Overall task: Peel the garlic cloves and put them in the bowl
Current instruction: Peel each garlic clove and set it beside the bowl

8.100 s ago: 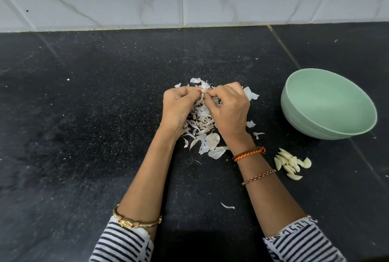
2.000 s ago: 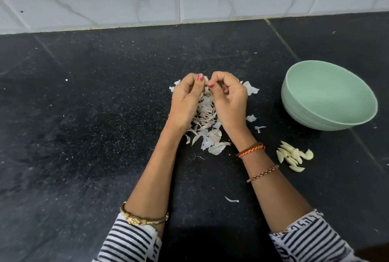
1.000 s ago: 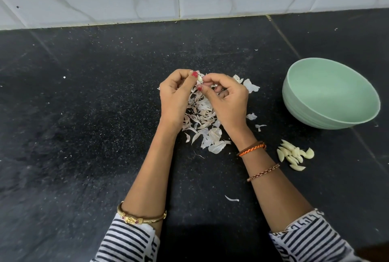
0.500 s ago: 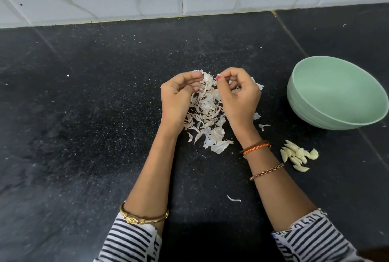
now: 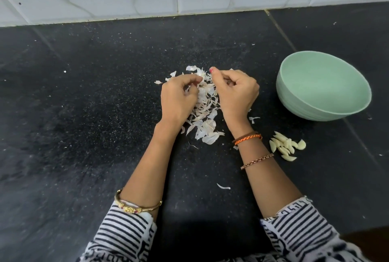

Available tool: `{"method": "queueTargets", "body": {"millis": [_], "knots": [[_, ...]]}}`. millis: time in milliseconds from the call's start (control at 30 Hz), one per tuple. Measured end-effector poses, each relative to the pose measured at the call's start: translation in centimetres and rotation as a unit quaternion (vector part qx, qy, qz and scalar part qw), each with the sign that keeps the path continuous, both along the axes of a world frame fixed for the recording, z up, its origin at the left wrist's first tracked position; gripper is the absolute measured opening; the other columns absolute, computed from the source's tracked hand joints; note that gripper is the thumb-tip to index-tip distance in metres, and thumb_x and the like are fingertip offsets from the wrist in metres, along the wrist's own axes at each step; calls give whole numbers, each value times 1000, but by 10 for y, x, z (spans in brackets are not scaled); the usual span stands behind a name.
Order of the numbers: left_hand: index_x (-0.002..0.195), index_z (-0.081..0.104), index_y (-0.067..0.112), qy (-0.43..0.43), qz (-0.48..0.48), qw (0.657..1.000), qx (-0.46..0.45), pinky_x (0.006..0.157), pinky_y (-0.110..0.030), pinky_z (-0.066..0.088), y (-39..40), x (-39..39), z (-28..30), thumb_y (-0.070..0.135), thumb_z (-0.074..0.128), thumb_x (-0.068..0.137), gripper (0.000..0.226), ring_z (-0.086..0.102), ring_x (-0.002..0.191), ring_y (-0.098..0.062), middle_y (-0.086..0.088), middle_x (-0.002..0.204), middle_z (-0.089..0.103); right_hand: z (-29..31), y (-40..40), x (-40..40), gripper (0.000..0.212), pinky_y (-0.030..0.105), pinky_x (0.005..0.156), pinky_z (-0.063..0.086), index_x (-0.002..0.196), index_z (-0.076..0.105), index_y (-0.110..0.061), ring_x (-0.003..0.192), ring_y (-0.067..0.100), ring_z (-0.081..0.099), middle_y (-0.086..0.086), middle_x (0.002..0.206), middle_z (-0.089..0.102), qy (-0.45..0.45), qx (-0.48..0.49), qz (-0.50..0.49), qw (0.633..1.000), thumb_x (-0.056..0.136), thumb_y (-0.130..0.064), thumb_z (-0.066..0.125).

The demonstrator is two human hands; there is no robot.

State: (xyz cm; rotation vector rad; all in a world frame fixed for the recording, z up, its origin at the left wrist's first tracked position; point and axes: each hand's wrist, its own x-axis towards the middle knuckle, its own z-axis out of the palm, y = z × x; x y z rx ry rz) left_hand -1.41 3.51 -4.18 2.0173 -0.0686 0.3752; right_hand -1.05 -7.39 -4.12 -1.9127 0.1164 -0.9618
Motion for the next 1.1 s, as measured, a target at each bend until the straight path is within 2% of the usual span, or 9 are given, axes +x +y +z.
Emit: {"method": "queueTargets", "body": {"millis": [100, 167, 267, 367, 500, 600, 700, 867, 1100], "knots": [[97, 72, 6, -34, 9, 998, 44, 85, -31, 50, -5, -5, 0, -2, 54, 82, 24, 63, 90, -18, -4, 96, 71, 6, -6, -18, 16, 23, 56, 45, 74, 75, -13, 54, 12, 58, -2, 61, 67, -17, -47, -8, 999, 77, -27, 68], [95, 72, 4, -62, -7, 996, 66, 83, -31, 50, -8, -7, -2, -3, 53, 80, 25, 64, 87, -21, -7, 94, 72, 6, -13, -32, 11, 14, 65, 39, 86, 75, -14, 64, 14, 60, -1, 74, 71, -20, -98, -17, 995, 78, -18, 68], [94, 72, 2, -62, -45, 994, 83, 75, -24, 49, -14, -10, -2, -8, 54, 80, 25, 64, 80, -19, -10, 95, 71, 7, -23, -50, 20, 13, 62, 29, 96, 73, -14, 66, 12, 52, -1, 74, 70, -5, -139, -47, 989, 81, -8, 62], [95, 71, 2, -62, -66, 990, 104, 71, -25, 49, -16, -14, -1, -8, 51, 82, 26, 64, 75, -19, -11, 99, 71, 10, -33, -71, 17, 17, 56, 25, 91, 72, -15, 60, 14, 50, -2, 62, 64, 5, -176, -96, 980, 81, -7, 61], [97, 72, 7, -66, -43, 986, 145, 71, -27, 48, -12, -17, -3, -1, 51, 85, 25, 65, 82, -26, -10, 101, 71, -5, -55, -110, 13, 17, 63, 31, 86, 71, -17, 70, 21, 57, -4, 73, 68, 38, -221, -131, 966, 80, -9, 62], [100, 71, 9, -65, -24, 986, 151, 74, -25, 45, -11, -20, -3, 2, 52, 85, 26, 63, 90, -24, -11, 101, 69, -9, -67, -123, 17, 22, 69, 32, 85, 72, -16, 75, 27, 60, -2, 78, 71, 85, -195, -176, 961, 75, -5, 63], [102, 70, 9, -67, -12, 987, 149, 77, -14, 33, -9, -25, -2, 2, 51, 85, 27, 55, 107, -21, -8, 103, 69, -4, -68, -131, 20, 26, 74, 32, 93, 73, -14, 89, 28, 57, 1, 88, 72, 160, -155, -190, 956, 79, -5, 61], [106, 69, 8, -74, 5, 987, 143, 74, -8, 25, -4, -40, -3, 2, 51, 85, 27, 49, 112, -25, -4, 107, 69, -6, -73, -140, 22, 25, 80, 34, 99, 72, -13, 99, 25, 53, 0, 104, 70, 220, -93, -169, 956, 83, -8, 57], [107, 68, 9, -55, 9, 991, 121, 76, -7, 25, -5, -39, -3, 1, 51, 86, 28, 49, 111, -23, -3, 108, 68, -6, -72, -139, 31, 27, 73, 38, 94, 71, -17, 95, 24, 53, 6, 89, 68, 221, -41, -171, 959, 81, 0, 49]]}}
